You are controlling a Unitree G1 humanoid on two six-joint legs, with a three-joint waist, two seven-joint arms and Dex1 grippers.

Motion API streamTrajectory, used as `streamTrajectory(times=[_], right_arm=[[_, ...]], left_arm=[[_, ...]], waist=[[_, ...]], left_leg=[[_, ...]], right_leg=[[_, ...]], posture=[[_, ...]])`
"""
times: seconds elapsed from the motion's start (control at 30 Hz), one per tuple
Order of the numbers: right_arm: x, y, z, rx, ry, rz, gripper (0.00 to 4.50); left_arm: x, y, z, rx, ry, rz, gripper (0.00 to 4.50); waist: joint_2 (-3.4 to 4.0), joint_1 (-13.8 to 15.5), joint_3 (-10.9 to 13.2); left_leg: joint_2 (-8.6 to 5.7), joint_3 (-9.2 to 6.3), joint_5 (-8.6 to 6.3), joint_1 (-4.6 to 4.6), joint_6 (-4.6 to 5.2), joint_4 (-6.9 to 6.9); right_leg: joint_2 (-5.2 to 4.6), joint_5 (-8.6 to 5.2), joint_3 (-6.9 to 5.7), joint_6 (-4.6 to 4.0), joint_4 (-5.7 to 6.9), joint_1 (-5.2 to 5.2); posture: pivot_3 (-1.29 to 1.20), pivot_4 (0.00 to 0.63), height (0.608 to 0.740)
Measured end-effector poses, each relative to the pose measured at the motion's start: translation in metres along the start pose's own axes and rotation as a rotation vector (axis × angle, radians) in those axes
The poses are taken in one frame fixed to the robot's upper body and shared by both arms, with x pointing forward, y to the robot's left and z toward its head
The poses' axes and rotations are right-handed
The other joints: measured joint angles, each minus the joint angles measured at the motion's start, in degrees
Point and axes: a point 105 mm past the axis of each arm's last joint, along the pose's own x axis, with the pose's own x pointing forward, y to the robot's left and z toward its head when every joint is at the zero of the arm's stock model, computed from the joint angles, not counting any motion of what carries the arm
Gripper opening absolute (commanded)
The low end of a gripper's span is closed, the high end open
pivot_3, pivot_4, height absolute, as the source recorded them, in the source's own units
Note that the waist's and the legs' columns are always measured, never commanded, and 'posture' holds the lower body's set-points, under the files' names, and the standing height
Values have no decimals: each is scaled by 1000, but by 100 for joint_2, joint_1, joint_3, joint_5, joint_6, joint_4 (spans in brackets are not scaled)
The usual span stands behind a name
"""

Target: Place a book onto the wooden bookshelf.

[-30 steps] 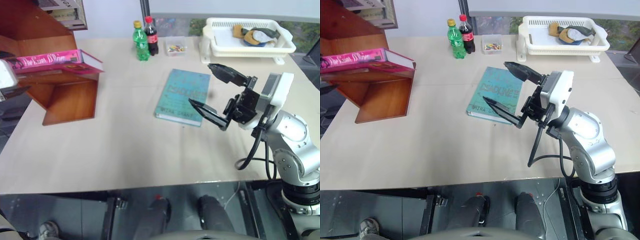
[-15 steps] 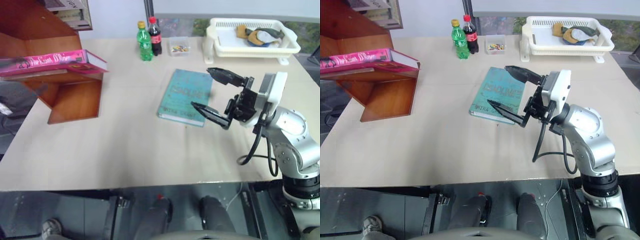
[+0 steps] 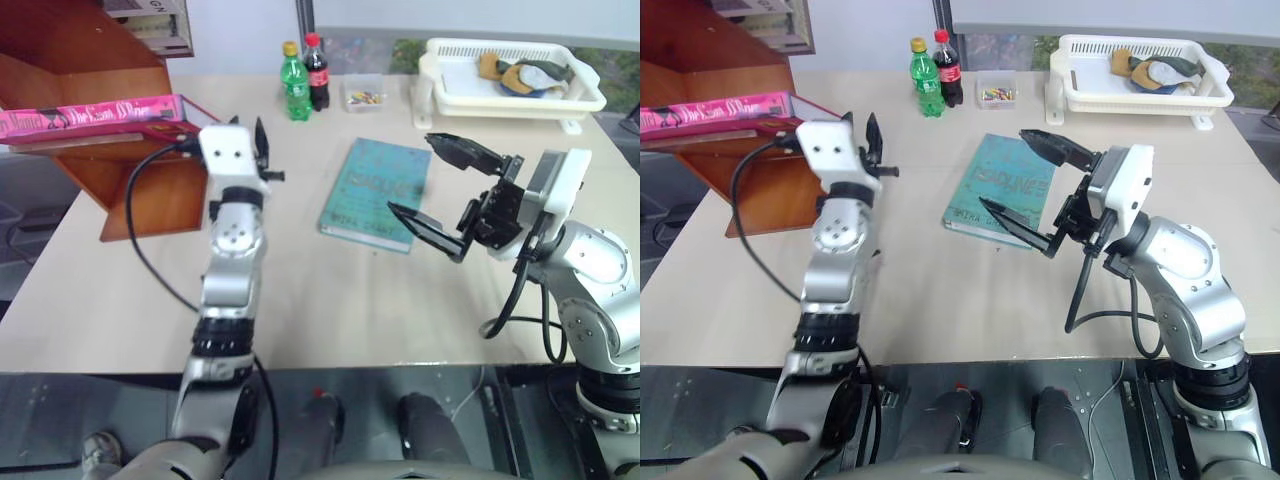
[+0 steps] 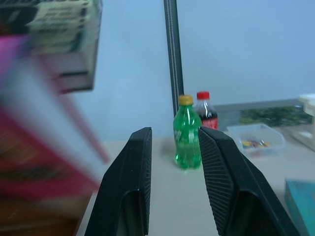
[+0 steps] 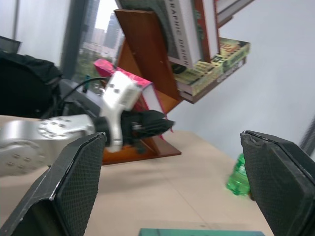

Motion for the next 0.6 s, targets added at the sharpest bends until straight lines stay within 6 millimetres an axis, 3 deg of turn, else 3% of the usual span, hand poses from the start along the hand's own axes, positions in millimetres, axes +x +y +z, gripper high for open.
streamTrajectory(times=[0.07, 0.2, 0.23, 0.6], right_arm=[[0, 0, 0, -4, 3, -5, 4500], [0, 1, 3, -13, -2, -8, 4500], [0, 0, 3, -14, 0, -9, 4500], [0, 0, 2, -17, 4, -8, 4500]], left_arm=[[10, 4, -1, 20, 6, 61, 1554], [19, 31, -4, 7, 20, 198, 550], [19, 39, -5, 10, 21, 227, 40], [25, 57, 14, -42, -81, 245, 40]], waist=[[0, -11, 0], [0, -16, 0], [-1, -13, 0], [-1, -65, 1]], left_leg=[[1, 0, 0, -4, -1, -2], [1, 0, 1, -8, -1, -7], [1, 0, 1, -9, -1, -7], [6, 3, 1, -8, -1, -9]], right_leg=[[1, 0, 1, 0, -3, -4], [0, 0, 3, 0, -12, -7], [0, 0, 2, 0, -13, -7], [6, 0, 5, 0, -10, -10]], posture=[[0, 150, 740], [0, 150, 740], [0, 150, 740], [0, 150, 740]])
